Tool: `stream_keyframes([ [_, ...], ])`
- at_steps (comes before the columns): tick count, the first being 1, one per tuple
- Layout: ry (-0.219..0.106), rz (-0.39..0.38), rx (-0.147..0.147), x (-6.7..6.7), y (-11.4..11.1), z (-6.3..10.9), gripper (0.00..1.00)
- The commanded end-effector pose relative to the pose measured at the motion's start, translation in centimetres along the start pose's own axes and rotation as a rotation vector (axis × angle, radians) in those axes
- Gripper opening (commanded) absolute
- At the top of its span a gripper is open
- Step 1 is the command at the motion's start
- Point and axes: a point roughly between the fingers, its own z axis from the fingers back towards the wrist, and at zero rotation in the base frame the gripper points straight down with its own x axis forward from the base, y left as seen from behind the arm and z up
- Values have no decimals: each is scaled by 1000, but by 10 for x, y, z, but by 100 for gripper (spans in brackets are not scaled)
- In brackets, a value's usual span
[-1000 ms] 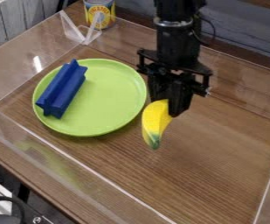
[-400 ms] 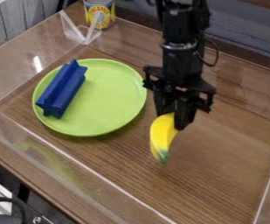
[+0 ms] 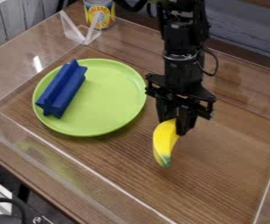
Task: Remove the banana from inside the green plate and put it on the table
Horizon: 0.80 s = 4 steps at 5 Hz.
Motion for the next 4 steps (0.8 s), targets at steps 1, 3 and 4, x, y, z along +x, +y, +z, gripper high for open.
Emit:
stream_keyframes([
  [1,-34,-5,-1,2,-2,7,100],
  [3,-32,1,6,1,-3,9,100],
  [4,-30,5,4,-1,-8,5,100],
])
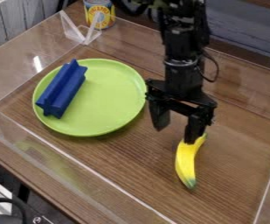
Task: Remove the banana from inside the green plate and put it on the table
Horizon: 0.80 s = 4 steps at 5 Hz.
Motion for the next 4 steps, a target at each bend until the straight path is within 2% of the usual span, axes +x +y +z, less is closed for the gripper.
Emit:
stream_keyframes([
  [1,-40,-1,2,2,-7,7,100],
  [4,-40,28,7,0,-13,-2,100],
])
